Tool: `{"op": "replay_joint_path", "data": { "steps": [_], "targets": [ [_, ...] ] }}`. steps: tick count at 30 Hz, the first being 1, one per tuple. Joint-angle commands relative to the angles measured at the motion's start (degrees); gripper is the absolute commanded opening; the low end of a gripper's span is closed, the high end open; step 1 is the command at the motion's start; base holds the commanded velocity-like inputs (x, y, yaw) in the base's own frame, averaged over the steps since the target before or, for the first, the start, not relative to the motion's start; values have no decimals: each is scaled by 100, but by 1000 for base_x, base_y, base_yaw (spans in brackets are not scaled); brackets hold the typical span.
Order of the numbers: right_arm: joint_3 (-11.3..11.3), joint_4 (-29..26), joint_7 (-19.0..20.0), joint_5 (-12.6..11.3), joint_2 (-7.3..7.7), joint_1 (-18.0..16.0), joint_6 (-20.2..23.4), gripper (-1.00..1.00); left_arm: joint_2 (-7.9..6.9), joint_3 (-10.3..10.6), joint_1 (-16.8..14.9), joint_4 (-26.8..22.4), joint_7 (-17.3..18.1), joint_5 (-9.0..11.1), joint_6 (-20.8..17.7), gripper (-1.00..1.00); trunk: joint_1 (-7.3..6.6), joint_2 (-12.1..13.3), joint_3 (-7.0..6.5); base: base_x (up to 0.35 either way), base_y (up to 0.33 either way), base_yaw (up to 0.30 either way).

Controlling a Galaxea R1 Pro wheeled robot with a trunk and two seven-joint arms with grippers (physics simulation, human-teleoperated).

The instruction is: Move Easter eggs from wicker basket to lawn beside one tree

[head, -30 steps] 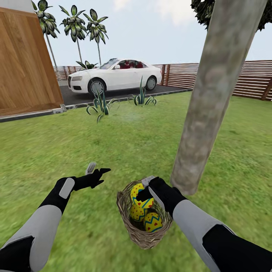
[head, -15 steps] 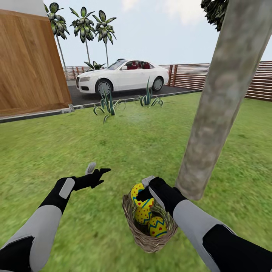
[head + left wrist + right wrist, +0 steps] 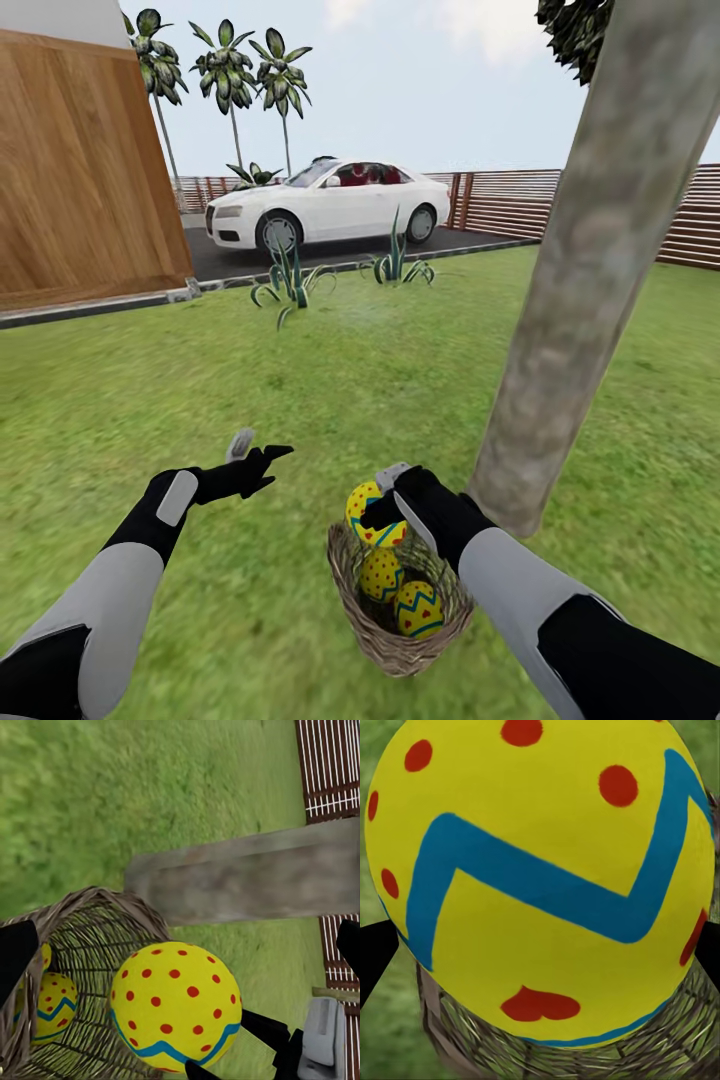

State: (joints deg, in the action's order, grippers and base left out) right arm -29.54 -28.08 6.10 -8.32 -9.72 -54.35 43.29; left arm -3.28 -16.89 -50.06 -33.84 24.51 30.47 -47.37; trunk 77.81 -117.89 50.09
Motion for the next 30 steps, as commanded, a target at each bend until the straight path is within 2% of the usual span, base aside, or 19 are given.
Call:
{"op": "replay_joint_path", "data": {
  "steps": [1, 8, 16, 23, 30],
  "targets": [
    [-34, -5, -19, -56, 5, -6, 21, -100, 3, -25, -4, 0, 19, -14, -36, 100, -23, 39, -13, 0, 0, 6],
    [-34, -5, -19, -56, 6, -6, 25, -100, 3, -25, -4, 0, 19, -14, -36, 100, -177, 320, -139, -5, 0, 0],
    [-34, -5, -17, -56, 6, -6, 26, -100, 3, -25, -4, 0, 19, -14, -36, 100, -353, 641, -282, -291, 0, 0],
    [-34, -5, -13, -56, 13, -6, 30, -100, 3, -25, -4, 0, 17, -14, -36, 100, -506, 922, -408, -33, 0, -4],
    [-34, -5, -12, -56, 14, -6, 30, -100, 3, -25, -4, 0, 15, -14, -36, 100, -660, 1202, -549, 0, 0, -186]
  ]
}}
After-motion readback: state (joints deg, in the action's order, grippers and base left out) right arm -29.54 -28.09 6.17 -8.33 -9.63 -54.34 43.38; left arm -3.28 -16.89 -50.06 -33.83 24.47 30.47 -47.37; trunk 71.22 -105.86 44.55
